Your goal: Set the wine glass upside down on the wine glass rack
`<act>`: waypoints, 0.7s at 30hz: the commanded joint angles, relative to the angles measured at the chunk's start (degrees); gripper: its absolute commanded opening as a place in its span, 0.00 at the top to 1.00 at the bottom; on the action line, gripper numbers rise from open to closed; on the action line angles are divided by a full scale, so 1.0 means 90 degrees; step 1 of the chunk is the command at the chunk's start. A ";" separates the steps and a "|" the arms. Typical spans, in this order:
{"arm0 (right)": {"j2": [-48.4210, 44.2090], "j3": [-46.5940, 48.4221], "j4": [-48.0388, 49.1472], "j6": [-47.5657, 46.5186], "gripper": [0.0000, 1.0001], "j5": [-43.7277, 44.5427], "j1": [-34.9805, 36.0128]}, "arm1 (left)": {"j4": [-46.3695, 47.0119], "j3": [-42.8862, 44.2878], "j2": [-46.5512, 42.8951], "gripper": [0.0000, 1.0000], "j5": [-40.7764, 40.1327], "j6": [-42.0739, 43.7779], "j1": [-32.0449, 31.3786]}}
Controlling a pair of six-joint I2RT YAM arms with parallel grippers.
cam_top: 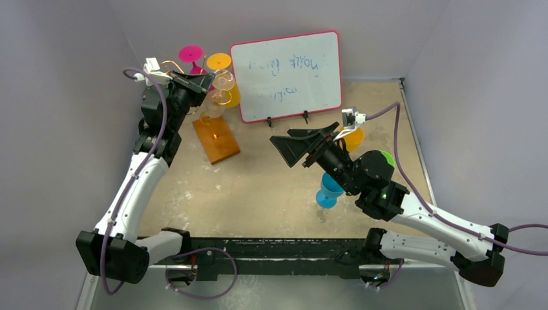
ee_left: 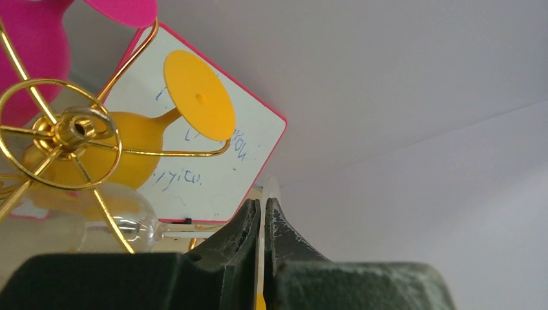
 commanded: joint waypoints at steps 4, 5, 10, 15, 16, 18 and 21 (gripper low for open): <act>-0.0163 0.0233 0.0224 -0.0081 0.00 0.0133 -0.0009 | 0.0803 -0.0422 -0.0708 1.00 -0.0380 -0.0436 0.0046; -0.0144 0.0233 0.0219 -0.0089 0.00 0.0134 -0.0005 | 0.0802 -0.0452 -0.0767 1.00 -0.0373 -0.0447 0.0048; -0.0071 0.0257 0.0256 -0.0102 0.00 0.0134 -0.0007 | 0.0955 -0.0641 -0.1018 1.00 -0.0298 -0.0493 0.0049; -0.0044 0.0243 0.0276 -0.0101 0.00 0.0133 -0.0004 | 0.0922 -0.0759 -0.1111 1.00 -0.0038 -0.0506 0.0049; -0.0035 0.0243 0.0257 -0.0086 0.00 0.0134 0.0000 | 0.0957 -0.0777 -0.1106 1.00 0.0045 -0.0531 0.0049; -0.0021 0.0259 0.0214 -0.0089 0.00 0.0104 -0.0009 | 0.1005 -0.0793 -0.1080 1.00 0.0230 -0.0524 0.0049; -0.0010 0.0285 0.0012 -0.0052 0.00 0.0123 -0.0006 | 0.0889 -0.0752 -0.1051 1.00 0.0395 -0.0406 0.0049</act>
